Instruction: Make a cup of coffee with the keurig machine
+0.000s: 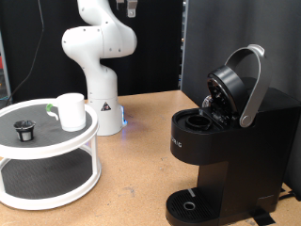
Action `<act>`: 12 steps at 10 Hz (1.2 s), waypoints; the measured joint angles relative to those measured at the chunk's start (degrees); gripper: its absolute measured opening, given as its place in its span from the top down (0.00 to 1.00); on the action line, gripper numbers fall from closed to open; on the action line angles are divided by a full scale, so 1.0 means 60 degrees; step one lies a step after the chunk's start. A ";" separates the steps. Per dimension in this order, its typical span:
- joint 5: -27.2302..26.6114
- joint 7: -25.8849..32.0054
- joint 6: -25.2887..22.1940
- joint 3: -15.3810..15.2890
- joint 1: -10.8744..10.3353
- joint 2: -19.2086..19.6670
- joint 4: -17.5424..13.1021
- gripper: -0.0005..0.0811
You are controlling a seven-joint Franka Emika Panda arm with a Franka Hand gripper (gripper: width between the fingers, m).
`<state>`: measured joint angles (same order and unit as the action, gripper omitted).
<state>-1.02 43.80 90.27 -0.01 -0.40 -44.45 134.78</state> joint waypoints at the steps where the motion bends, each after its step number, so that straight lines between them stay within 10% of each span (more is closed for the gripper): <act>1: -0.0045 0.0090 0.0026 0.0073 -0.0001 -0.0001 0.0000 0.01; 6: 0.0517 0.2070 0.0064 0.1678 0.0165 -0.0047 -0.0055 0.01; 12: 0.1128 0.3412 0.0710 0.2422 0.0415 -0.0030 0.0296 0.01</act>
<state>5.75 64.27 94.53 14.52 2.09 -44.63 136.55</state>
